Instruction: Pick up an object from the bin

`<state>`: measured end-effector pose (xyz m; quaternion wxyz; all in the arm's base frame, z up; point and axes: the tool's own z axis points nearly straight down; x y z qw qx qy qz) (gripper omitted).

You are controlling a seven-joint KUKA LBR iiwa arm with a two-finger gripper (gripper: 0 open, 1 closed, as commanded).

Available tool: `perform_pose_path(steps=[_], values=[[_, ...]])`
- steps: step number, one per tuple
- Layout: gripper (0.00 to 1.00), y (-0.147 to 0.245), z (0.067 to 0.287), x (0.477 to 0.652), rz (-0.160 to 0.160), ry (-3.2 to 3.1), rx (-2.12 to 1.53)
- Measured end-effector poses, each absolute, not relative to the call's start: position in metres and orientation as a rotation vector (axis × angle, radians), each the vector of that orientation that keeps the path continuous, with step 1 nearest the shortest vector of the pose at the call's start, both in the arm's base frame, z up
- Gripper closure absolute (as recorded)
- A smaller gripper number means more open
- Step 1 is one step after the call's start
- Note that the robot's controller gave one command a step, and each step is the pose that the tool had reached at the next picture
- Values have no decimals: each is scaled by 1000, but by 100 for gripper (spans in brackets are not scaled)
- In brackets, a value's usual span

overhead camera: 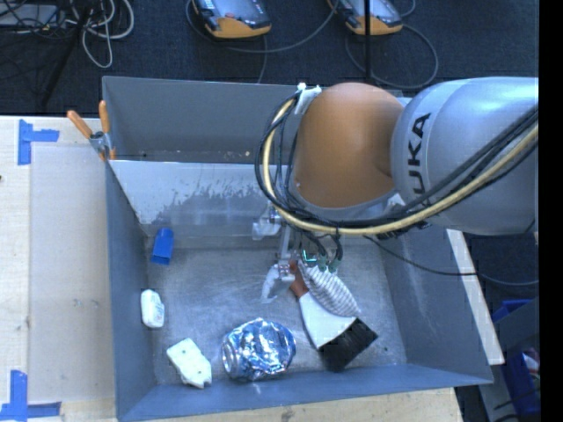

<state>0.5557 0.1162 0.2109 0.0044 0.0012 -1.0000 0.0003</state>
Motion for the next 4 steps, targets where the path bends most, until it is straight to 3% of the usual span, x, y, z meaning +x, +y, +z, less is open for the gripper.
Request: perform_pose_path(steps=[1,2,3,4], values=[[0,116,216,557,0,-3141,-1],[0,109,169,547,-1,-3141,132],[0,95,152,513,0,-3117,331],[0,95,125,510,0,-3118,368]])
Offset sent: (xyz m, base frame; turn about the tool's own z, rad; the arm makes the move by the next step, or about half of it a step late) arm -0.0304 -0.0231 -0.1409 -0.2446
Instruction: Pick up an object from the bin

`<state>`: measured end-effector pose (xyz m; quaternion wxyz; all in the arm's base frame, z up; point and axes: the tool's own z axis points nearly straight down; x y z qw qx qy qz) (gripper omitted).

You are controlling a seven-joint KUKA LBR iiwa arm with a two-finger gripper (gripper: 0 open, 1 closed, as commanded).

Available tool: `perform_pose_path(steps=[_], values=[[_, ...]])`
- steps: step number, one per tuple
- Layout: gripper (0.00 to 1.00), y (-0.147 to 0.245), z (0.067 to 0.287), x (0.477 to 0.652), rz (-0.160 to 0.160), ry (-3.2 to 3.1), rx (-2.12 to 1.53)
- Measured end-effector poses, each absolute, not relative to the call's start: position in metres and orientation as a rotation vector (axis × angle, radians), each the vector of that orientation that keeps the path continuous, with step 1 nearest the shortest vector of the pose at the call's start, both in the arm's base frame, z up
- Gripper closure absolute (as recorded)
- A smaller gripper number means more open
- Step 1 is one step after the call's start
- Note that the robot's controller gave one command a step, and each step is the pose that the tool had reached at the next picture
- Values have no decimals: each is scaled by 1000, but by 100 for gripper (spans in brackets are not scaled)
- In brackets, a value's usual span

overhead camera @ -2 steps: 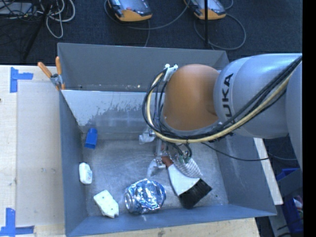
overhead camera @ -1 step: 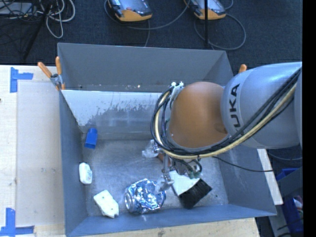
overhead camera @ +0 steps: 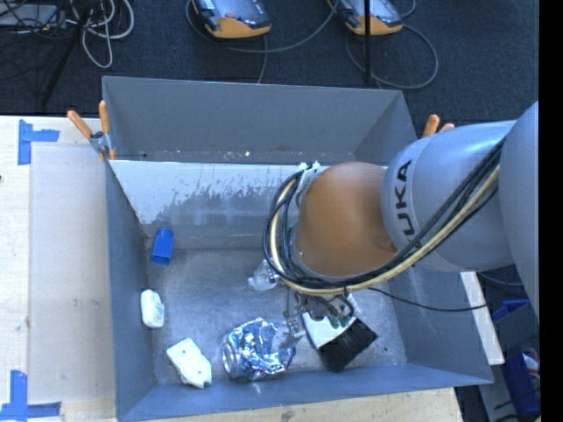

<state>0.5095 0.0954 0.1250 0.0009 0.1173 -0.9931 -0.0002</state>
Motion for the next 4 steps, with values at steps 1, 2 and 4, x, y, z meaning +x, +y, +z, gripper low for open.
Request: perform_pose_path(steps=[1,2,4], values=[[0,98,82,505,6,-3083,543],[100,97,83,505,6,-3082,536],[100,97,86,503,6,-3079,535]])
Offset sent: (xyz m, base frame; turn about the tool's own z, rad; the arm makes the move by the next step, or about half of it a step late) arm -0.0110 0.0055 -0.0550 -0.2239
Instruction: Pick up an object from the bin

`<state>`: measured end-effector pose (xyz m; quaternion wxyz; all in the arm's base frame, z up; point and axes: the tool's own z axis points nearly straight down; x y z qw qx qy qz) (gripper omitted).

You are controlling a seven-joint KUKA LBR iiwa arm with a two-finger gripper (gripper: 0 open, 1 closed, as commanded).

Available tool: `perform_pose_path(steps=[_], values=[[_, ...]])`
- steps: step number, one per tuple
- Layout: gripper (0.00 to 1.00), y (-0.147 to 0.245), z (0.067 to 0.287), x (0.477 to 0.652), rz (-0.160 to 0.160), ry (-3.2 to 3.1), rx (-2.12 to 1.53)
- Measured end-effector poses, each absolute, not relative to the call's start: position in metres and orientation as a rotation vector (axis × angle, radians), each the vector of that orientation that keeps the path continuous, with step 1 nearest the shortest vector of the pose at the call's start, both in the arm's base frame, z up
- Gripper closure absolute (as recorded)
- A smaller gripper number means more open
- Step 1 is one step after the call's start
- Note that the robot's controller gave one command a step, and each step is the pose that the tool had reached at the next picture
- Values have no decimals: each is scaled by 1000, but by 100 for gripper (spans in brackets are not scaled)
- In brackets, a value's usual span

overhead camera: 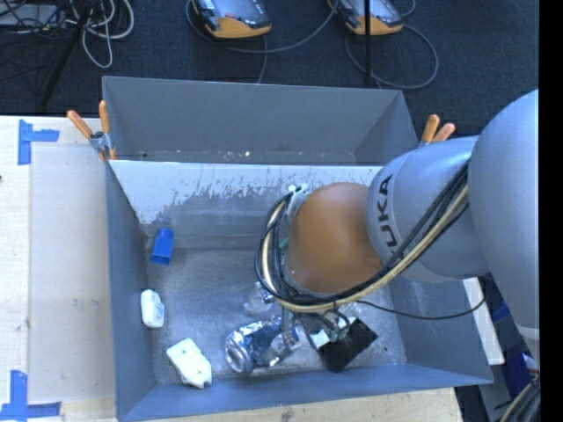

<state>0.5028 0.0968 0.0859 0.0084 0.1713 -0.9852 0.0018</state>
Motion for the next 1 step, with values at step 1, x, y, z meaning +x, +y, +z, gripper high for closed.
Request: perform_pose_path(steps=[1], values=[[100,97,95,502,3,-3086,535]])
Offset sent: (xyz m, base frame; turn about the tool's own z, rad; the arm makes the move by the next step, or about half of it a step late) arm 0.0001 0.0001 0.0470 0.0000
